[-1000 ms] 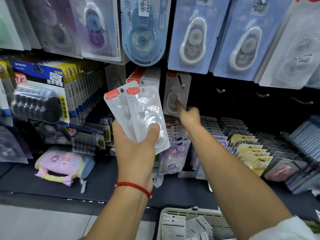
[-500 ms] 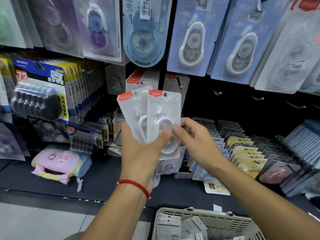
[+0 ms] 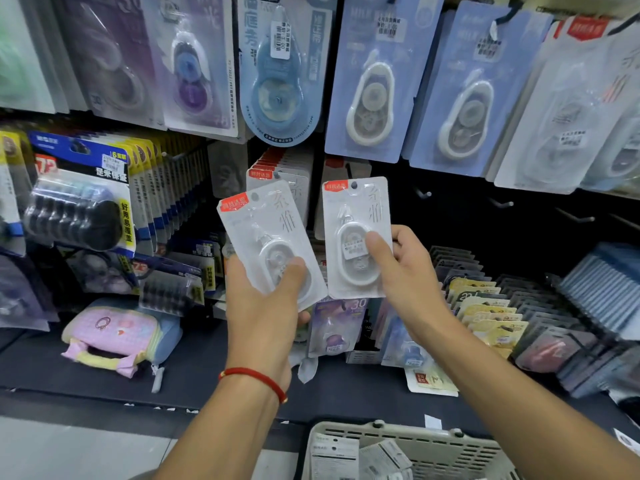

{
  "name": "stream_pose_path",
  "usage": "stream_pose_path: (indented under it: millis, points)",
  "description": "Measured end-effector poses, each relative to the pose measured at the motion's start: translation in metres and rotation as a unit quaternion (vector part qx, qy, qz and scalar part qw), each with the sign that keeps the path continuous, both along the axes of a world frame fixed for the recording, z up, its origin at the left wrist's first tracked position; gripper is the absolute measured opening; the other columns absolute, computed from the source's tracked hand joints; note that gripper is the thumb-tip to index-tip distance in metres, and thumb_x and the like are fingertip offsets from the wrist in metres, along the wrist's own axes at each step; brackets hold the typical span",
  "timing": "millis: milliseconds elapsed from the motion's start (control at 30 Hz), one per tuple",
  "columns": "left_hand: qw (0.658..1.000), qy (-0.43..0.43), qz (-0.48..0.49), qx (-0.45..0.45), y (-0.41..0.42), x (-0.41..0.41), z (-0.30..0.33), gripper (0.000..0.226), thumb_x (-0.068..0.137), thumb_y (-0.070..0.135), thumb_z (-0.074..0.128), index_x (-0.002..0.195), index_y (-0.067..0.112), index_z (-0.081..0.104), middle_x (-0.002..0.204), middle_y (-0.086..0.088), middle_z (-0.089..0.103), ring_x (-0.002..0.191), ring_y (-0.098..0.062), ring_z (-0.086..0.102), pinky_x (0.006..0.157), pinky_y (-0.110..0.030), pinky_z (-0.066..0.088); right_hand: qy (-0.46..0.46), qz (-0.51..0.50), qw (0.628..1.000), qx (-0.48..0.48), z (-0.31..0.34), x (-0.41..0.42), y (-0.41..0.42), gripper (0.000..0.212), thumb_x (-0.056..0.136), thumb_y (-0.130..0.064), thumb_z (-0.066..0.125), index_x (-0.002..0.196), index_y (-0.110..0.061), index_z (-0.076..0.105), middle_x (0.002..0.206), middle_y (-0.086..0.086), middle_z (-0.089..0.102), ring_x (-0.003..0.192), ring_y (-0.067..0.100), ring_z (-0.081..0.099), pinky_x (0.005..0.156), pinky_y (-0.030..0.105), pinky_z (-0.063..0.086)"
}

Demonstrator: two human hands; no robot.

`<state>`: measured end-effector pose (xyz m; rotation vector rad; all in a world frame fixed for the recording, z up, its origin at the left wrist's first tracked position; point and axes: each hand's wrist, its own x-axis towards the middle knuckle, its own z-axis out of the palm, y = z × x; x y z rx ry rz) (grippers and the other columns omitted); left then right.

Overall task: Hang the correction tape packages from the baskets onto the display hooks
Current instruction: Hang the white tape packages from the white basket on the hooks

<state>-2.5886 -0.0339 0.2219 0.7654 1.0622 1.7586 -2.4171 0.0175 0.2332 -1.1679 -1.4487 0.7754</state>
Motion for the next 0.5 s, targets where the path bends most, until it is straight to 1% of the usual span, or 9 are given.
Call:
stream_pose_path:
  millis: [100,133,200,233,267,300,367,433,500]
  points:
    - [1.0,0.006,0.005,-0.006,0.001,-0.001,-0.001,0.036,0.095,0.012,0.074,0.12,0.035,0.061,0.095,0.019,0.076,0.076,-0.005,0.075,0.054,-0.025,0.057,0.001,-0.029,0.999,0.015,-0.009,-0.002,0.009,0.034,0.093,-0.064,0.061,0.107,-0.033,0.062,0.096,0.002,0.078,0.091,0.027,0.075,0.083,0.052,0.059]
    - [1.0,0.01,0.003,-0.009,0.003,-0.002,-0.002,0.035,0.095,0.011,0.073,0.119,0.034,0.06,0.092,0.021,0.075,0.074,-0.004,0.074,0.053,-0.025,0.057,-0.002,-0.042,0.999,0.019,-0.013,-0.003,0.013,0.031,0.096,-0.06,0.062,0.106,-0.031,0.063,0.091,-0.002,0.077,0.086,0.022,0.075,0.077,0.044,0.06]
    - [1.0,0.018,-0.004,-0.017,0.004,-0.002,-0.003,0.034,0.095,0.01,0.073,0.116,0.031,0.057,0.086,0.024,0.073,0.069,0.0,0.073,0.052,-0.023,0.057,-0.013,-0.066,0.998,0.023,-0.021,-0.006,0.028,0.025,0.1,-0.054,0.062,0.102,-0.029,0.063,0.076,-0.014,0.07,0.067,0.006,0.064,0.062,0.024,0.051]
    - [0.999,0.024,-0.006,-0.021,0.004,-0.002,-0.004,0.033,0.095,0.009,0.073,0.115,0.029,0.056,0.087,0.022,0.073,0.068,0.001,0.072,0.052,-0.023,0.057,-0.019,-0.077,0.997,0.018,-0.024,-0.009,0.038,0.025,0.101,-0.052,0.061,0.1,-0.028,0.062,0.07,-0.014,0.064,0.062,0.003,0.056,0.058,0.019,0.045]
    - [0.999,0.032,-0.005,-0.024,0.005,-0.002,-0.005,0.033,0.095,0.009,0.073,0.115,0.028,0.055,0.09,0.017,0.074,0.067,0.001,0.071,0.052,-0.023,0.057,-0.024,-0.089,0.996,0.01,-0.026,-0.013,0.05,0.027,0.102,-0.052,0.06,0.102,-0.025,0.062,0.07,-0.013,0.058,0.061,0.004,0.051,0.057,0.02,0.041]
    - [0.999,0.039,-0.002,-0.026,0.005,-0.002,-0.005,0.033,0.095,0.008,0.072,0.115,0.028,0.055,0.094,0.013,0.073,0.067,0.001,0.071,0.053,-0.024,0.058,-0.028,-0.101,0.995,0.0,-0.026,-0.016,0.063,0.03,0.103,-0.051,0.058,0.107,-0.022,0.063,0.075,-0.01,0.056,0.064,0.007,0.05,0.06,0.024,0.04]
    - [0.999,0.04,-0.001,-0.027,0.005,0.0,-0.004,0.034,0.095,0.006,0.07,0.118,0.026,0.055,0.106,0.005,0.07,0.072,-0.005,0.071,0.054,-0.025,0.058,-0.026,-0.13,0.991,-0.015,-0.024,-0.024,0.09,0.039,0.105,-0.049,0.056,0.124,-0.015,0.063,0.091,-0.003,0.063,0.08,0.015,0.059,0.071,0.03,0.042]
    - [0.999,0.024,-0.003,-0.026,0.005,0.002,-0.002,0.036,0.094,0.004,0.067,0.122,0.024,0.055,0.111,0.002,0.069,0.081,-0.014,0.071,0.053,-0.024,0.056,-0.017,-0.153,0.987,-0.033,-0.02,-0.03,0.113,0.044,0.106,-0.048,0.055,0.134,-0.015,0.062,0.107,0.004,0.066,0.099,0.027,0.066,0.075,0.03,0.042]
    - [1.0,0.0,-0.004,-0.023,0.005,0.005,-0.001,0.036,0.094,0.004,0.066,0.123,0.024,0.056,0.113,0.001,0.069,0.08,-0.015,0.071,0.053,-0.023,0.054,-0.027,-0.165,0.984,-0.056,-0.019,-0.031,0.132,0.048,0.106,-0.051,0.053,0.139,-0.017,0.06,0.116,0.011,0.066,0.108,0.036,0.065,0.077,0.03,0.041]
